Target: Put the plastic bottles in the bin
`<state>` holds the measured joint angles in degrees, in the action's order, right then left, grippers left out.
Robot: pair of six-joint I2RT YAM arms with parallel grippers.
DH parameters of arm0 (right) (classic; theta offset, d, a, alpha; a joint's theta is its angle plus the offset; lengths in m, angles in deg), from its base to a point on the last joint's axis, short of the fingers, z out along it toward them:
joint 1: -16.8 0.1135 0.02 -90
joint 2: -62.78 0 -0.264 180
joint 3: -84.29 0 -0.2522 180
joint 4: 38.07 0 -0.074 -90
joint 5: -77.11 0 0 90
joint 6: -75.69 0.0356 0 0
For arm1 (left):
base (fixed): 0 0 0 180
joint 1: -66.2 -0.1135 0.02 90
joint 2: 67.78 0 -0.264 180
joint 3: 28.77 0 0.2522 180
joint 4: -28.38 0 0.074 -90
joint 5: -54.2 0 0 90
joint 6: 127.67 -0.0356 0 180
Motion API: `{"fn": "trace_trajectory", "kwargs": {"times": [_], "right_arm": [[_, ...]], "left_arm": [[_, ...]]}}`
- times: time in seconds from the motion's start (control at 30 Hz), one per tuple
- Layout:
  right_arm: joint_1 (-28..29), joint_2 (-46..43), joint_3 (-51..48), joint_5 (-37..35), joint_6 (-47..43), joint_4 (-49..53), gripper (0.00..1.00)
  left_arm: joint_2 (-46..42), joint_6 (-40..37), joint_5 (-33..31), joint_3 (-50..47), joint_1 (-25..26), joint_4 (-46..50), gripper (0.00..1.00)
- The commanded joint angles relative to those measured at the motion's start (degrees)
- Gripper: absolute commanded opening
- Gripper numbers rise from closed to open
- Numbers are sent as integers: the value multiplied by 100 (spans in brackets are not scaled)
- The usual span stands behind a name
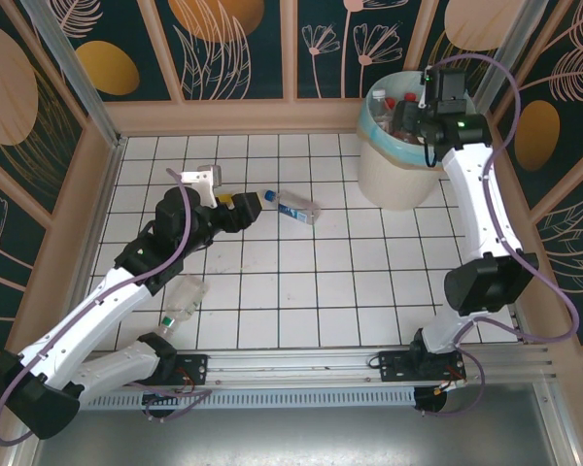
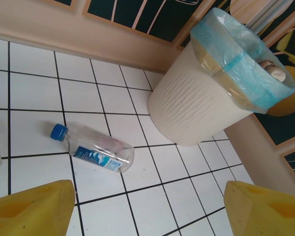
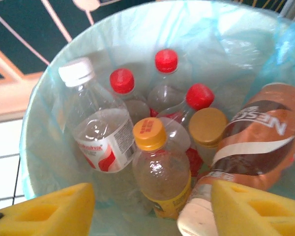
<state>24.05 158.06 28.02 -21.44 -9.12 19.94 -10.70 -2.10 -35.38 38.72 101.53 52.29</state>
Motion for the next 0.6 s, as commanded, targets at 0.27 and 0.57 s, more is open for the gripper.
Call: {"fn": "trace_trajectory", "kwargs": {"times": [0.27, 0.57], "right_arm": [[-689, 412, -618, 574, 256, -372, 46], [-456, 664, 25, 1157, 257, -186, 56]], "left_arm": [[0, -112, -219, -57, 32, -24, 81], [49, -160, -242, -12, 27, 4, 83]]}}
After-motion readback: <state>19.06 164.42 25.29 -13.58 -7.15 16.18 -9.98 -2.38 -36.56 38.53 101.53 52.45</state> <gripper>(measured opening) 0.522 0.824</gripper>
